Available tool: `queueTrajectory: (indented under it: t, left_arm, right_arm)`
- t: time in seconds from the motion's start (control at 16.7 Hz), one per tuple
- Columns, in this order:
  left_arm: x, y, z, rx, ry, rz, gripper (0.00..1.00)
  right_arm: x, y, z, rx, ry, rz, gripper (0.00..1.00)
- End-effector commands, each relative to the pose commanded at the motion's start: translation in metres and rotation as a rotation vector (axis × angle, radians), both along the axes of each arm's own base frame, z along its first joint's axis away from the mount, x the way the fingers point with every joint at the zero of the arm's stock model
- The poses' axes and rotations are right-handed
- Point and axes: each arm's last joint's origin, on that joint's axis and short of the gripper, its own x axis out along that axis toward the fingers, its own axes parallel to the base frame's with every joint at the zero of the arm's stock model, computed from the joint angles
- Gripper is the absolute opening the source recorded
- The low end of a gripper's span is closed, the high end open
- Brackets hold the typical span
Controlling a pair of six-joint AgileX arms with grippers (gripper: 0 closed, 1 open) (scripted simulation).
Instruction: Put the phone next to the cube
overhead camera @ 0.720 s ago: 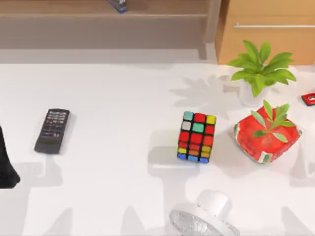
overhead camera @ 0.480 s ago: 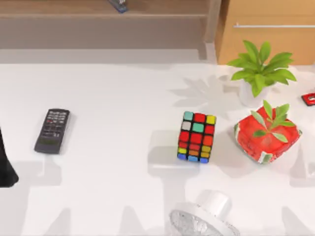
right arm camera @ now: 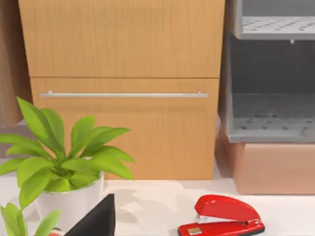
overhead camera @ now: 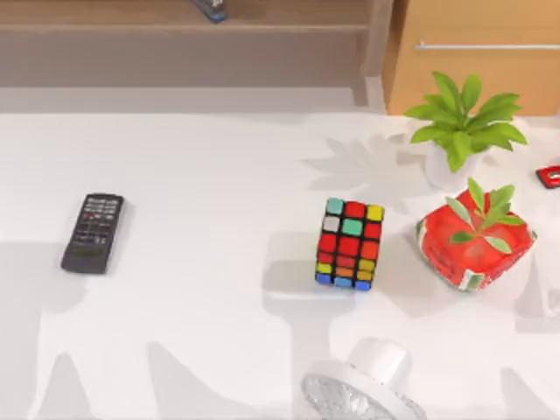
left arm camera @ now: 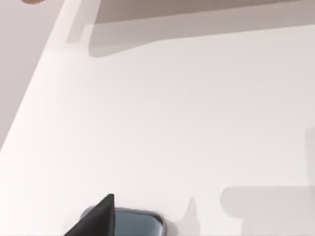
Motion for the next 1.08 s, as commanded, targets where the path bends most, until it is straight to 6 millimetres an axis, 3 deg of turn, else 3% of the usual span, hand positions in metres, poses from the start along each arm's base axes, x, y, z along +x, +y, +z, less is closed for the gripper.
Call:
queueTrajectory:
  t: [0.3, 0.6, 0.84, 1.08]
  left_arm:
    - [0.059, 0.039, 0.006, 0.029, 0.454, 0.018, 1.00]
    - [0.113, 0.090, -0.026, -0.038, 0.845, -0.028, 1.00]
    - [0.134, 0.120, -0.055, -0.103, 1.023, -0.072, 1.00]
    - [0.139, 0.128, -0.063, -0.122, 1.066, -0.086, 1.00]
  right_arm:
    - [0.000, 0.000, 0.000, 0.000, 0.000, 0.000, 1.00]
    - [0.000, 0.000, 0.000, 0.000, 0.000, 0.000, 1.00]
    - [0.000, 0.000, 0.000, 0.000, 0.000, 0.000, 1.00]
    - [0.000, 0.000, 0.000, 0.000, 0.000, 0.000, 1.00]
